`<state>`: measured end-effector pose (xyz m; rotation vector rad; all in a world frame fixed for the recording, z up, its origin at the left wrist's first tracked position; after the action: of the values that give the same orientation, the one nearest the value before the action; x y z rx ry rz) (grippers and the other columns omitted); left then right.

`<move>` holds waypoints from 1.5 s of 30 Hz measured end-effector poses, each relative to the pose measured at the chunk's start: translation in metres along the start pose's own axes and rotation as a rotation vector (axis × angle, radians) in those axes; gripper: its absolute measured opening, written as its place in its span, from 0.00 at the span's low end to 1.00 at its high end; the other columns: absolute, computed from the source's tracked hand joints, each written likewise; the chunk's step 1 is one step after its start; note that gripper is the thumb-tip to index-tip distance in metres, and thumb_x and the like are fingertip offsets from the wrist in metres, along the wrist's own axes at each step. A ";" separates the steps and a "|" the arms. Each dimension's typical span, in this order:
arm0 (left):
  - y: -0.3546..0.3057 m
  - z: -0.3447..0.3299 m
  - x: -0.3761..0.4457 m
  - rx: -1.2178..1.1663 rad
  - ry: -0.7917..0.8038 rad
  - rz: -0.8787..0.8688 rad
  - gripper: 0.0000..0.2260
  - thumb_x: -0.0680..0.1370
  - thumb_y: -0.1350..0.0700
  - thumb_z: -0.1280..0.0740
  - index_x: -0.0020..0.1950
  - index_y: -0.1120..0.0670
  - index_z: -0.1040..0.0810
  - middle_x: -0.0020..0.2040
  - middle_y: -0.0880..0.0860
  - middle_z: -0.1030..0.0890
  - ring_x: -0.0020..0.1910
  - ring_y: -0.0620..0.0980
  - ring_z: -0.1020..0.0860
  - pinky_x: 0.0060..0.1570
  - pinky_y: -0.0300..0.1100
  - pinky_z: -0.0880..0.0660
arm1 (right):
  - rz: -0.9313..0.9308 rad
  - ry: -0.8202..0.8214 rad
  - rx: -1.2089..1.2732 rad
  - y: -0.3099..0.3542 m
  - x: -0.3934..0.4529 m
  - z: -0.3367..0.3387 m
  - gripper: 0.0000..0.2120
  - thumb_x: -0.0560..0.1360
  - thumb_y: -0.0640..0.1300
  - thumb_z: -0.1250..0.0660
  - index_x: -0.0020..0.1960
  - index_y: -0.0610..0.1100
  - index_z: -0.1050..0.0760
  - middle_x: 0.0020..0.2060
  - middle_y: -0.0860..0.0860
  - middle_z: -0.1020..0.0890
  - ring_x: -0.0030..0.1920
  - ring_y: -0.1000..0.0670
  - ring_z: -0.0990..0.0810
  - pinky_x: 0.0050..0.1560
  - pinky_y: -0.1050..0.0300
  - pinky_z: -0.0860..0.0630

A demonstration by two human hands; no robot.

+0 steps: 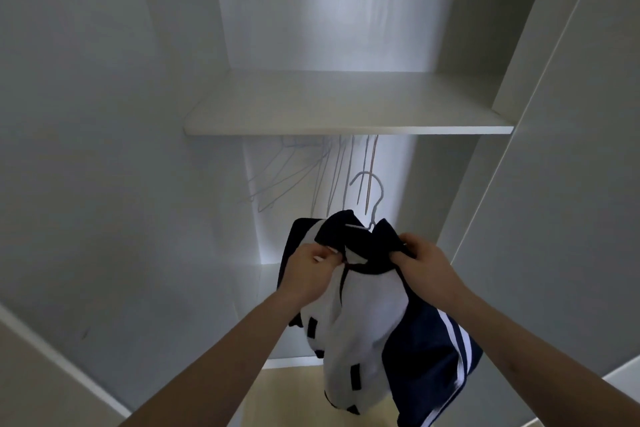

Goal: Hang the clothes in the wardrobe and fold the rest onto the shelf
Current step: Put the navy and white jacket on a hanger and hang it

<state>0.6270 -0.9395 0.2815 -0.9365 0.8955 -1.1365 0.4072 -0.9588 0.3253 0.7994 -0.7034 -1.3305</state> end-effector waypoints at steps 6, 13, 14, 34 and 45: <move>-0.049 0.024 -0.003 0.229 -0.138 -0.376 0.10 0.74 0.44 0.28 0.53 0.44 0.23 0.54 0.40 0.25 0.53 0.40 0.26 0.50 0.30 0.31 | -0.011 0.047 -0.085 -0.007 -0.005 0.000 0.05 0.78 0.43 0.34 0.47 0.50 0.21 0.41 0.54 0.16 0.44 0.53 0.17 0.41 0.62 0.27; -0.053 0.003 0.021 0.562 0.318 -0.180 0.40 0.60 0.23 0.31 0.69 0.39 0.28 0.67 0.42 0.24 0.65 0.46 0.26 0.68 0.50 0.28 | 0.022 0.115 -0.115 0.007 -0.007 0.005 0.04 0.79 0.41 0.34 0.51 0.44 0.20 0.45 0.46 0.15 0.49 0.46 0.17 0.48 0.56 0.24; -0.051 -0.004 0.022 0.534 0.383 -0.147 0.36 0.60 0.23 0.30 0.63 0.39 0.25 0.61 0.42 0.20 0.59 0.45 0.22 0.64 0.50 0.24 | 0.028 0.114 -0.124 0.009 -0.007 0.008 0.05 0.79 0.41 0.34 0.51 0.45 0.20 0.45 0.47 0.15 0.49 0.47 0.17 0.48 0.57 0.24; -0.088 -0.089 0.061 0.300 0.379 -0.409 0.12 0.77 0.50 0.27 0.40 0.50 0.27 0.36 0.45 0.24 0.35 0.43 0.25 0.41 0.40 0.26 | -0.066 0.188 -0.261 -0.049 -0.016 0.074 0.21 0.84 0.55 0.42 0.36 0.45 0.34 0.30 0.55 0.31 0.32 0.55 0.33 0.38 0.56 0.34; -0.142 -0.078 0.100 0.463 0.336 -0.520 0.20 0.76 0.47 0.25 0.67 0.44 0.24 0.69 0.46 0.26 0.67 0.45 0.28 0.65 0.42 0.31 | -0.263 -0.226 -0.046 -0.100 -0.011 0.102 0.19 0.83 0.46 0.40 0.35 0.44 0.37 0.27 0.49 0.35 0.28 0.50 0.36 0.31 0.57 0.40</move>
<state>0.5274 -1.0707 0.3770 -0.6103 0.6141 -1.8953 0.2665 -0.9642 0.2991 0.7282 -0.7599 -1.6884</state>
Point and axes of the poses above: each hand's wrist, its own x-axis towards the middle knuckle, its own z-axis out of the back of the hand, y = z × x, the point moved 7 cm from there along x, towards the middle knuckle
